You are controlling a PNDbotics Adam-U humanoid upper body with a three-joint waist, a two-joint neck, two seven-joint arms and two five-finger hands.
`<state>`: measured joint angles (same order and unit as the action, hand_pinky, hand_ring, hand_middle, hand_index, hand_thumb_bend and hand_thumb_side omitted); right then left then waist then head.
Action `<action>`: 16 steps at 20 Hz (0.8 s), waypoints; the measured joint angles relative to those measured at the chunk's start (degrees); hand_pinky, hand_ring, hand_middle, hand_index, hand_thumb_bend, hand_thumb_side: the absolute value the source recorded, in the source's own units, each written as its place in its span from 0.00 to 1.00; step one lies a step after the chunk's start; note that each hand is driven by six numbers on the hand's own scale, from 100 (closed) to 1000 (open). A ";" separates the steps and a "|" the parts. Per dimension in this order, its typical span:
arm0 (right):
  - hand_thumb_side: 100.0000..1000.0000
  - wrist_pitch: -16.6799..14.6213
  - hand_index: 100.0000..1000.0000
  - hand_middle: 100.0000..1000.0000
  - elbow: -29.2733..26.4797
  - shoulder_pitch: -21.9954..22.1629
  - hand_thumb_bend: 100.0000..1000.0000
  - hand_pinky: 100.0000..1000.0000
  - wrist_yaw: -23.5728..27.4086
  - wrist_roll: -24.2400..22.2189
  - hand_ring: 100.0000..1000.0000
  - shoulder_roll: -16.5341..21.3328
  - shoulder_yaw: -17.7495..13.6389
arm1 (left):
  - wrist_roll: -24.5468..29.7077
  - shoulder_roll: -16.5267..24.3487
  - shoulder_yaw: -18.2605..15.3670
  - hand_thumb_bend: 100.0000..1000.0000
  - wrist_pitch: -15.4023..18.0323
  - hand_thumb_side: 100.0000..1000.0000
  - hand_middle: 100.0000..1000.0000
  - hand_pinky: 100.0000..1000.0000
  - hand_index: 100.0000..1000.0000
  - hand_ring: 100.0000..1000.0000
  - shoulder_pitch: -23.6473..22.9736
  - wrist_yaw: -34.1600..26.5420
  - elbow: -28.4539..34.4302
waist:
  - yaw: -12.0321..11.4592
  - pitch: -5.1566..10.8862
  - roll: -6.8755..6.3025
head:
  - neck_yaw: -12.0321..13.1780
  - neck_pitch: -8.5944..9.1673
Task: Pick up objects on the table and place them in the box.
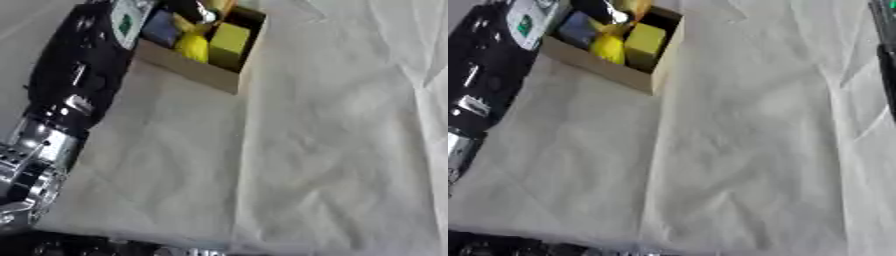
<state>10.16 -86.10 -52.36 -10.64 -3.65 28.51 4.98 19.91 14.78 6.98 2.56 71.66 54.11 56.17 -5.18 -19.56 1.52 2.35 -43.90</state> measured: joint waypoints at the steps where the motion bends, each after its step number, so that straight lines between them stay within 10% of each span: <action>1: 0.63 -0.03 0.85 0.65 -0.01 0.04 0.00 0.81 0.00 0.04 0.78 0.01 -0.04 | -1.42 0.85 0.18 0.00 -0.54 0.14 0.79 0.79 0.87 0.83 -0.69 -2.45 3.06 | -0.35 0.01 0.00 | -0.21 0.00; 16: 0.59 -0.56 0.85 0.65 -4.46 2.00 0.00 0.81 0.68 2.99 0.78 1.60 -2.58 | -29.67 20.24 -2.82 0.00 -6.79 0.28 0.73 0.76 0.81 0.76 -27.66 -51.30 50.06 | -4.00 1.32 1.12 | -7.73 0.00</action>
<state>9.59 -90.56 -50.36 -9.95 -0.66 30.11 2.40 -9.75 35.02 4.16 -4.23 44.00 2.81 106.23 -9.18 -18.24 2.64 -5.38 -43.91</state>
